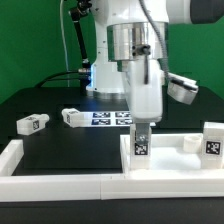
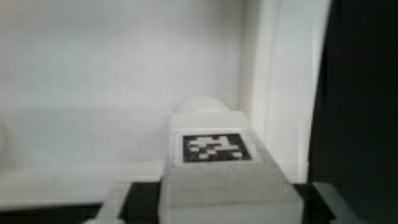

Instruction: Assemble square table

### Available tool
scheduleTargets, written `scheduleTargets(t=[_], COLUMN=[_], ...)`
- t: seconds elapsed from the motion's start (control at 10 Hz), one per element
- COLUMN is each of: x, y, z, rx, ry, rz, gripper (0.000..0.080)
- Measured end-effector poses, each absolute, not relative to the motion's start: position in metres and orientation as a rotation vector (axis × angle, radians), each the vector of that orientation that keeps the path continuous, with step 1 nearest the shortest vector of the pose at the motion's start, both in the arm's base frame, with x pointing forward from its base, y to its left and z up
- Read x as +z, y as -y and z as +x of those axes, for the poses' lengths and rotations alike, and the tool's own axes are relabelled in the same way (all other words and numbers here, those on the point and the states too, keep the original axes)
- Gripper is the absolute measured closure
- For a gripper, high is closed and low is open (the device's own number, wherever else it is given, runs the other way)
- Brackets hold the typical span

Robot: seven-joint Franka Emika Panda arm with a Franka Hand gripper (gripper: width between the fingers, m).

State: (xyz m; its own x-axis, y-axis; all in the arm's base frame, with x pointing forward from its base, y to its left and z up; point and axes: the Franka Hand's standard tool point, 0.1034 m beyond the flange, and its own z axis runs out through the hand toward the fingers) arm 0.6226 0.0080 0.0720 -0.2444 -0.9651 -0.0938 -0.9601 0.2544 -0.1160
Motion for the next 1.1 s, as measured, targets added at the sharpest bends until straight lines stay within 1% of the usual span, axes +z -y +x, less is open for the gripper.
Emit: scheduleTargets(t=[0.5, 0.7, 0.8, 0.9, 1.0, 1.1], x=[0.072, 0.071, 0.072, 0.076, 0.084, 0.096], y=[-0.005, -0.004, -0.006, -0.013, -0.018, -0.025], z=[0.619, 0.619, 0.619, 0.62, 0.62, 0.617], rx=[-0.026, -0.03, -0.029, -0.029, -0.028, -0.025], ry=[-2.584, -2.577, -2.573, -2.558, -2.539, -2.52], rz=[-1.551, -1.572, -1.575, -1.586, -1.592, -1.588], gripper=[0.0502, 0.0498, 0.0347, 0.0222, 0.0222, 0.0163])
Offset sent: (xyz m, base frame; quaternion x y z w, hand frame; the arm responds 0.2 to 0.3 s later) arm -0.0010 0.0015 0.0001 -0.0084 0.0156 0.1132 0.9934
